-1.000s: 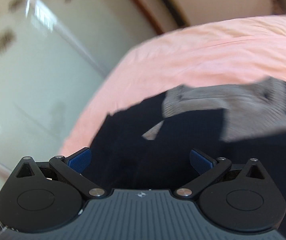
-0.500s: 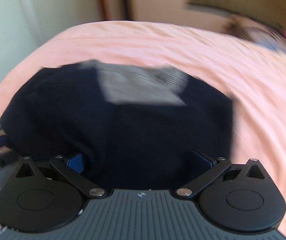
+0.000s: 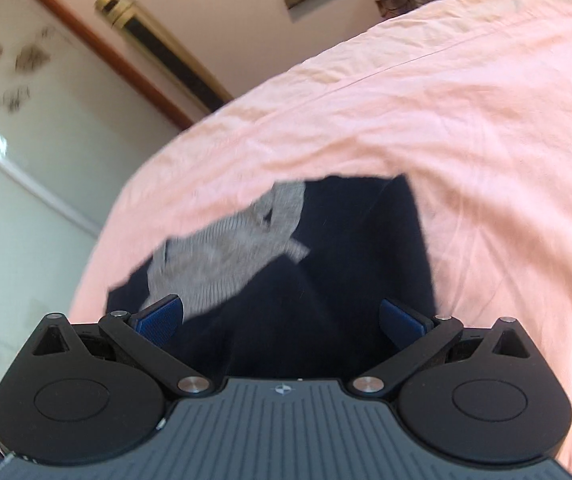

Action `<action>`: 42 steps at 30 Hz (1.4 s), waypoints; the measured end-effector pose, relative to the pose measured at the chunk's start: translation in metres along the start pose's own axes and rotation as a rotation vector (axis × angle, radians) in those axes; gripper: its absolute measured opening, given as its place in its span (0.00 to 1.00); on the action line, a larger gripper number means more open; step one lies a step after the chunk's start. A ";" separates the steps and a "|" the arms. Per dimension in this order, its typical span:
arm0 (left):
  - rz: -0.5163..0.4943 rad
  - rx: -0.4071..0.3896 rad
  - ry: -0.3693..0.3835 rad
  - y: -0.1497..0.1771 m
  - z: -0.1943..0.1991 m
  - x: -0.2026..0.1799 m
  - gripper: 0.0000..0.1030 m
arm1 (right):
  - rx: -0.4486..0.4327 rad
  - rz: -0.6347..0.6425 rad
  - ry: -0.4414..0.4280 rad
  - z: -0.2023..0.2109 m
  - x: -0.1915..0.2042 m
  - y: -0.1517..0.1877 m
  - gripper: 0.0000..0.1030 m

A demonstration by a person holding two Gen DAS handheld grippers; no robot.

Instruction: Fold small clothes

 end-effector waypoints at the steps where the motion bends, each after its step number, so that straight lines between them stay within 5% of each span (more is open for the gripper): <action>1: 0.000 0.000 0.000 0.000 0.000 0.000 0.91 | 0.026 -0.012 -0.017 -0.004 -0.002 -0.002 1.00; 4: 0.000 0.000 0.000 0.000 0.000 0.000 0.91 | 0.078 0.038 -0.041 -0.010 0.002 -0.003 0.97; 9: -0.003 0.000 -0.003 0.000 0.000 0.000 0.91 | 0.148 0.275 0.039 -0.030 0.023 0.009 0.68; 11: -0.005 0.000 -0.004 0.000 -0.001 0.001 0.91 | 0.152 0.350 0.062 -0.034 0.031 0.010 0.65; 14: -0.005 0.000 -0.004 0.000 -0.001 0.001 0.91 | 0.164 0.418 0.093 -0.037 0.038 0.012 0.23; 17: -0.005 0.000 -0.003 0.000 -0.001 0.001 0.91 | 0.124 0.457 0.067 -0.024 0.044 0.011 0.11; 21: -0.003 -0.001 -0.002 0.000 -0.001 0.001 0.91 | -0.011 0.344 -0.009 0.021 0.031 -0.006 0.10; 25: -0.003 -0.005 -0.002 -0.001 0.000 0.001 0.91 | 0.015 0.221 0.097 0.023 -0.031 -0.002 0.10; 29: -0.025 -0.105 0.028 -0.014 0.024 -0.002 0.91 | 0.025 0.180 0.041 0.027 -0.037 0.009 0.14; 31: -0.035 -0.178 0.032 -0.031 0.038 0.002 0.92 | -0.014 0.181 0.036 0.033 -0.033 0.001 0.29; 33: -0.040 -0.202 -0.023 -0.053 0.034 0.012 1.00 | -0.070 0.159 -0.014 0.041 -0.028 -0.009 0.66; 36: -0.069 -0.124 -0.119 -0.079 -0.005 0.033 1.00 | -0.068 0.135 -0.023 0.036 -0.029 -0.028 0.68; 42: 0.011 0.080 -0.164 -0.086 -0.081 0.066 0.99 | 0.003 0.230 -0.027 0.011 -0.011 -0.020 0.63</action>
Point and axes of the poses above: each gripper's, at about its wrist camera, not at the fingertips, and z roughly against the way its jaws point, x to its left, y to its underside, the point moved 6 cm from there along -z, roughly the way its jaws point, and after that the axes turned 4 degrees about -x, right-handed, at the moved point
